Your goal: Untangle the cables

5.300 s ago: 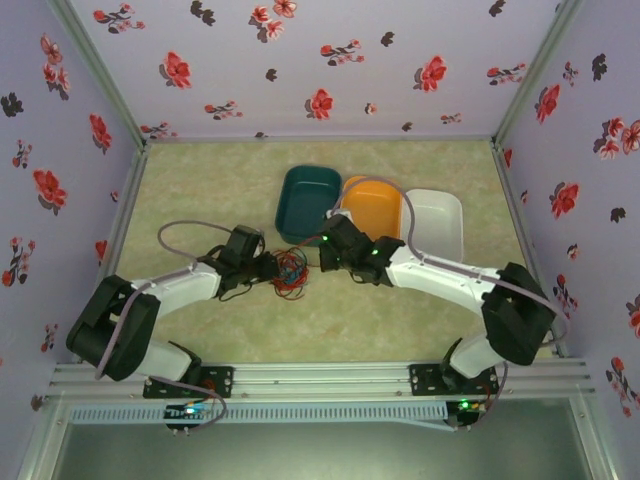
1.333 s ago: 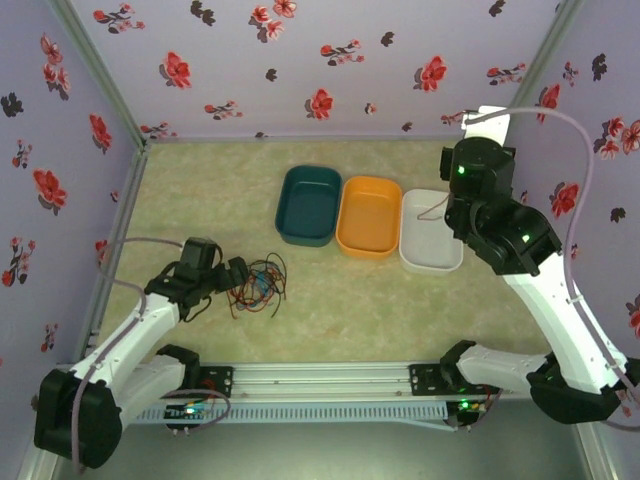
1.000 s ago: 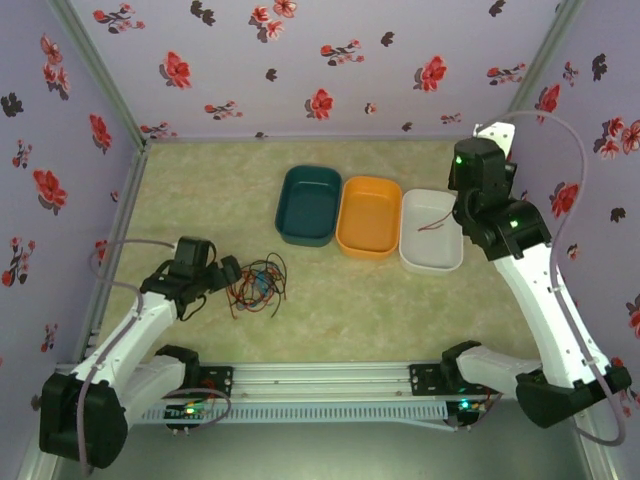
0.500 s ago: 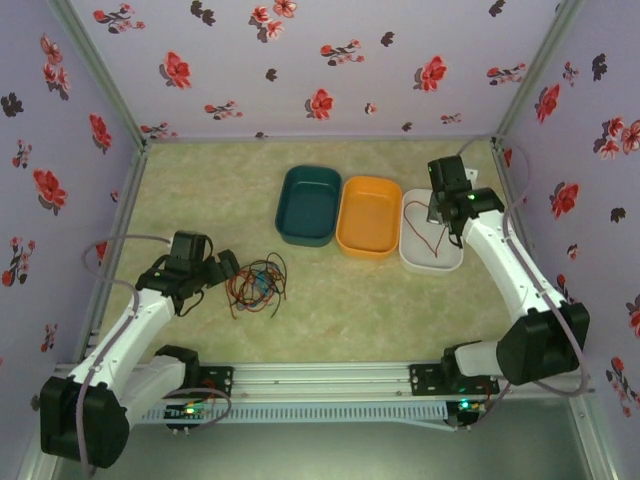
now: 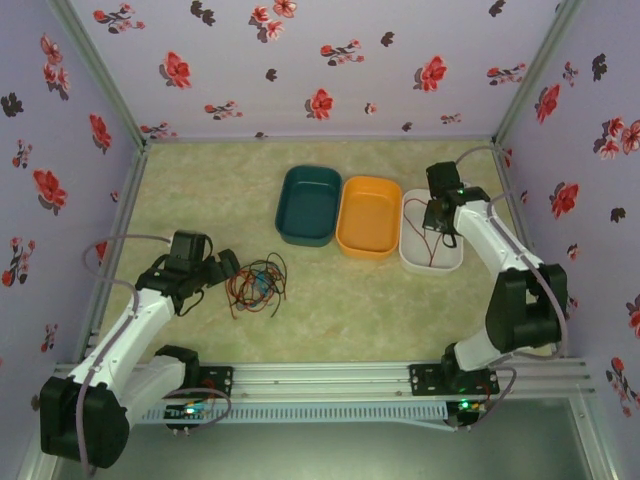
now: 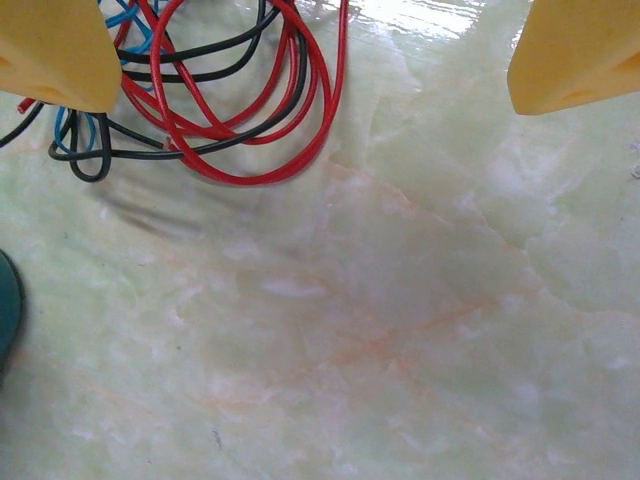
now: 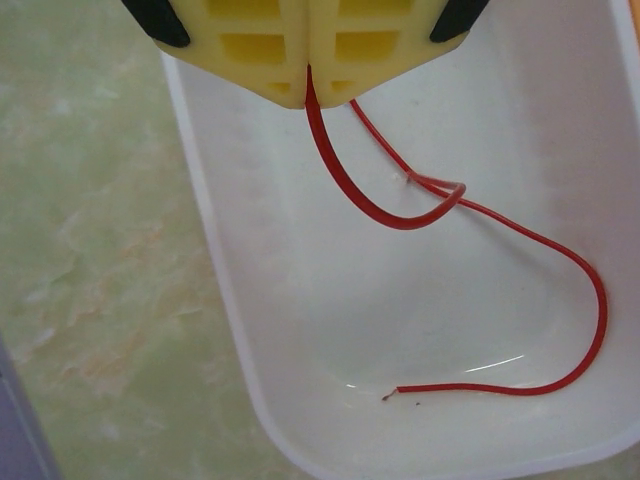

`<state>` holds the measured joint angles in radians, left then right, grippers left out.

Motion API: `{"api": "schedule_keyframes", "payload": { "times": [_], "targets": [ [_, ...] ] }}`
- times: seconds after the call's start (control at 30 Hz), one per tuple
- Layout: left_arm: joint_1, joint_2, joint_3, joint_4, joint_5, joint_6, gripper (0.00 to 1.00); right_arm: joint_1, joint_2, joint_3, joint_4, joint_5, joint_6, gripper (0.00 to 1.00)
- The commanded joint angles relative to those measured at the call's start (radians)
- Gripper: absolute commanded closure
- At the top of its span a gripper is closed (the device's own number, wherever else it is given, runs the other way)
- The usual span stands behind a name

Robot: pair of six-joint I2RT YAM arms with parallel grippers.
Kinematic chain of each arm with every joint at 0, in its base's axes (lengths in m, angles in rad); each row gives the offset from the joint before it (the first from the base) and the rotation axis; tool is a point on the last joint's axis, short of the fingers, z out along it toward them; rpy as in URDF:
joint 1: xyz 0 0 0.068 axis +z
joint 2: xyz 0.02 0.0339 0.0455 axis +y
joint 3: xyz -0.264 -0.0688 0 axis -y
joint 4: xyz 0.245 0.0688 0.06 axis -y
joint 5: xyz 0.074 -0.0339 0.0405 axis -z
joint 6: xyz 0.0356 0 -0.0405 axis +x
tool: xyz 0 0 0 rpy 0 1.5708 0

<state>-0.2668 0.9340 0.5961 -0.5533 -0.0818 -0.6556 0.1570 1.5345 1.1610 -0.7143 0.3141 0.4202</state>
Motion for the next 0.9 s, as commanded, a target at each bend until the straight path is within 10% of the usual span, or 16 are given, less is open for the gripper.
{"api": "schedule_keyframes", "payload": {
  "times": [0.0, 0.6, 0.87],
  "targets": [
    [0.009, -0.005, 0.007, 0.017, 0.029, -0.022, 0.00, -0.027, 0.053, 0.013, 0.053, -0.045, -0.005, 1.00],
    [0.010, -0.009, -0.024, 0.082, 0.062, -0.023, 0.00, -0.064, 0.308, 0.057, 0.197, -0.129, -0.074, 1.00],
    [0.010, -0.015, -0.021, 0.090, 0.066, -0.026, 0.00, -0.060, 0.281, 0.082, 0.205, -0.103, -0.128, 0.78]
  ]
}}
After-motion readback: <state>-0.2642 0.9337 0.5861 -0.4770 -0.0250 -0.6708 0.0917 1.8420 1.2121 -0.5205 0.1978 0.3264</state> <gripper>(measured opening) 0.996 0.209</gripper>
